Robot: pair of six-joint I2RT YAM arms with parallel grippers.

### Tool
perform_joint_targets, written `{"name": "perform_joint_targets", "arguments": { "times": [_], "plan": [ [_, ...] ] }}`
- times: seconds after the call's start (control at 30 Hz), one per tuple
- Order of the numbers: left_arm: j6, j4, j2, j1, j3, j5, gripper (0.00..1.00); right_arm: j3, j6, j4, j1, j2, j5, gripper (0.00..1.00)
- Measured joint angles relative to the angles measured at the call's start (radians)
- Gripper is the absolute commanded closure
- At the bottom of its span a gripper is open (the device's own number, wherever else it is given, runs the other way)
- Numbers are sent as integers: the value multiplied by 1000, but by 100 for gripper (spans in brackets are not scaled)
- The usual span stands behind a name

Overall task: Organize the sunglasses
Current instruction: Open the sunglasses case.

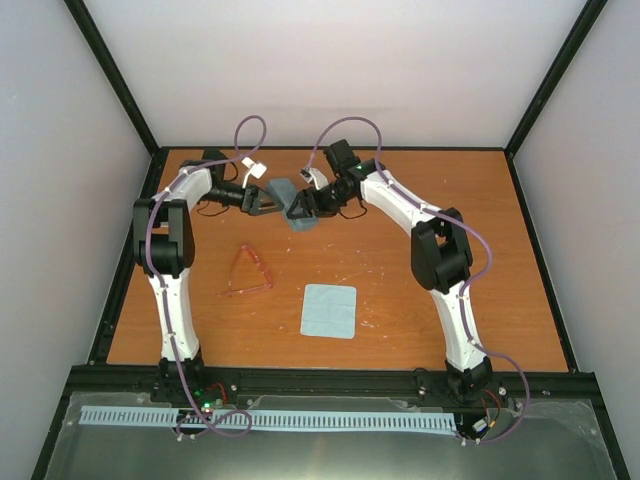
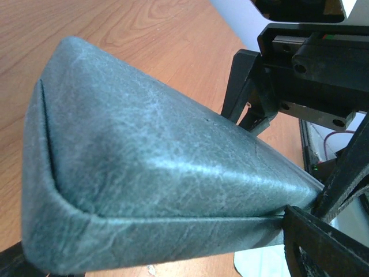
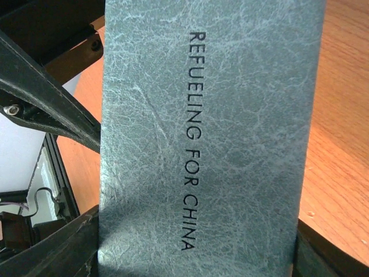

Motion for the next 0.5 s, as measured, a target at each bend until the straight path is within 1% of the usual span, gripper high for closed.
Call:
{"name": "perform_joint_targets", "arguments": {
  "times": [0.3,0.5],
  "plan": [
    [-50,58,2,-37,10,-79,13,0,10,-26,-16,0,22,67],
    [-60,88,2,-41,6,-118,14,0,60,-21,-21,0,24,67]
  ]
}}
